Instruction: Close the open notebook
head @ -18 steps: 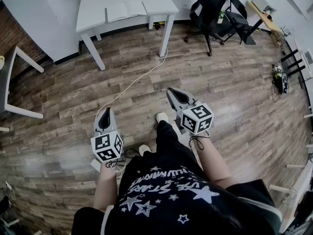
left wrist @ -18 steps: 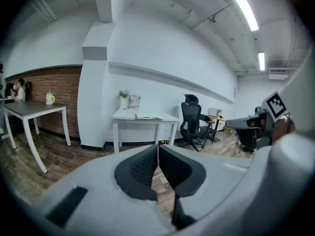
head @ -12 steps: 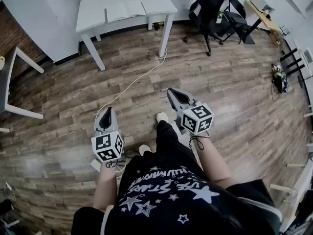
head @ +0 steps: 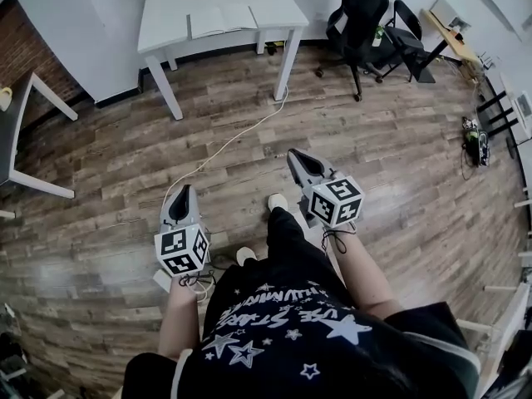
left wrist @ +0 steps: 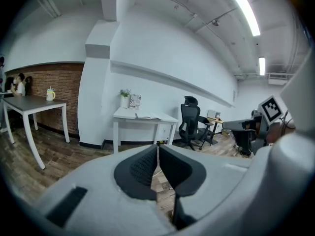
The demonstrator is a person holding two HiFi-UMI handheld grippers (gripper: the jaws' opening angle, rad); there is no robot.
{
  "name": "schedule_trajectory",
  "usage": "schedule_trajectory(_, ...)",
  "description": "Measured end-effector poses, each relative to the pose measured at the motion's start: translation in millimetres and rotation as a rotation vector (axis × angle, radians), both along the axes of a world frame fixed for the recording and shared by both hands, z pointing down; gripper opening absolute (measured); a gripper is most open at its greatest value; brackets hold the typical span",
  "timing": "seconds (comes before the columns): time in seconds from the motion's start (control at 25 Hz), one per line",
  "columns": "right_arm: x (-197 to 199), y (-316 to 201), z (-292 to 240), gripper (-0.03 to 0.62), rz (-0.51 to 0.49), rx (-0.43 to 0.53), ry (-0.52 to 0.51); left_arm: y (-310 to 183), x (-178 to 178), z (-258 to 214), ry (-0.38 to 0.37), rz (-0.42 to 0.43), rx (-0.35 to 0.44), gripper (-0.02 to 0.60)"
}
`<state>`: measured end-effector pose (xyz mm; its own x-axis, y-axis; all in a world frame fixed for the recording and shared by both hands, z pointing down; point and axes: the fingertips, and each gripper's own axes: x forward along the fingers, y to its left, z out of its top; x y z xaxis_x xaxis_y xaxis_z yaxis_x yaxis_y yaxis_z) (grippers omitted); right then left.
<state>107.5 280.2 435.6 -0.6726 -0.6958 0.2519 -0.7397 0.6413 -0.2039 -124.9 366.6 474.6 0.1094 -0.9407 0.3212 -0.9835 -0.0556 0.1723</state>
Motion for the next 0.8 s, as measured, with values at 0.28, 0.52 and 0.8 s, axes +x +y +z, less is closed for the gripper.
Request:
schedule_trajectory(0.28,-4.2,-23.5,-7.1,0.005,0.003,0.015,-0.006,-22.1,-12.0,-9.3,0.014,-0.014,0.025,0.169)
schedule_trajectory(0.52,-9.2,-67.1,4.9,0.005,-0.014,-0.008,-0.026,-61.3,-9.4,-5.4,0.048,-0.018,0.008,0.283)
schedule_trajectory(0.8,-10.4,-155.2,2.5,0.005,-0.042,-0.008,-0.059,-139.0,-5.3,-8.9,0.096,-0.045,-0.013,0.321)
